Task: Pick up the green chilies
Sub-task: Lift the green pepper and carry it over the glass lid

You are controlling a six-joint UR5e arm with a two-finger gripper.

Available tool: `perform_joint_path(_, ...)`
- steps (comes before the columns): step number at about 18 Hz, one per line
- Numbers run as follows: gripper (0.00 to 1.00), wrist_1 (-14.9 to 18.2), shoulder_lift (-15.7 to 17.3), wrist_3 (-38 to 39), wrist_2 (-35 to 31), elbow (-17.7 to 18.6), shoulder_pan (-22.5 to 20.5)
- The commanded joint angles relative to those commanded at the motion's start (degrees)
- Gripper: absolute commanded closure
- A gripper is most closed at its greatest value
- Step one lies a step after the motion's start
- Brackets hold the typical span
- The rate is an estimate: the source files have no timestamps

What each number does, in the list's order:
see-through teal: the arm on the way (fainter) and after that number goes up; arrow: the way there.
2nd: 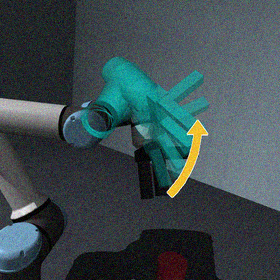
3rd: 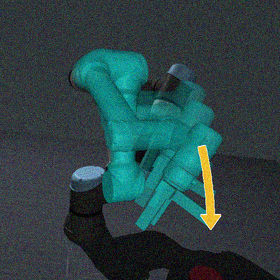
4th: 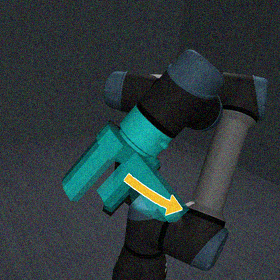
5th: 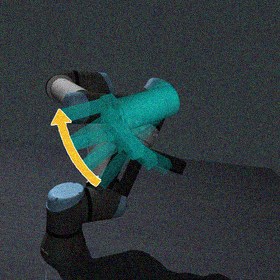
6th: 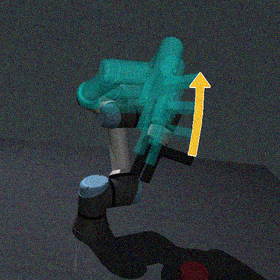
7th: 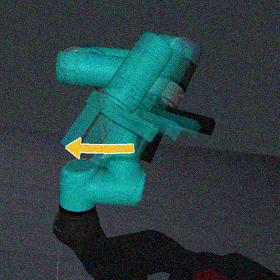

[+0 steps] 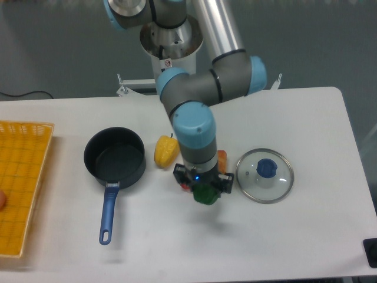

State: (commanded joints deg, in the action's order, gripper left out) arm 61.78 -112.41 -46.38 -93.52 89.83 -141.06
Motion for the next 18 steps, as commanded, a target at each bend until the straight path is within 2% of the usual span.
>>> perform_joint_path(7,0.38,1.1,1.1,-14.2,0.0,-0.2,-6.5)
perform_joint_path(13,0.38,1.8,1.0,-21.6,0.0,-0.3,-10.1)
perform_joint_path(18,0.38,1.9,0.8,-23.8,0.0,-0.2,-11.9)
